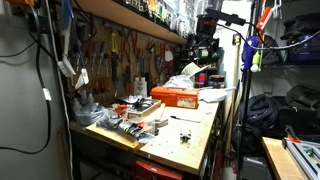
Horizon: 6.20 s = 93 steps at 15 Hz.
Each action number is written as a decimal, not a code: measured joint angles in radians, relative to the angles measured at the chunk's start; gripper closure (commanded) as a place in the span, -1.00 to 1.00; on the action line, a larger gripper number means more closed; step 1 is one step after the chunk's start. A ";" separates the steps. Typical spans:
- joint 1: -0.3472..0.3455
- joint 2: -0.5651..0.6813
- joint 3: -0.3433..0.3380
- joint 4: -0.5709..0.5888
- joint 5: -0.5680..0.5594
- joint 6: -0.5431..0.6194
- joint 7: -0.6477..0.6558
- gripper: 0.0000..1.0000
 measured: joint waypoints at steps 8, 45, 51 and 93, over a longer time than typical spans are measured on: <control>-0.014 0.254 -0.059 0.074 0.166 0.137 0.108 -1.00; 0.088 0.900 -0.203 0.434 0.097 0.396 0.273 -1.00; 0.118 0.939 -0.212 0.482 0.097 0.400 0.357 -1.00; 0.124 1.054 -0.270 0.634 0.055 0.300 0.588 0.47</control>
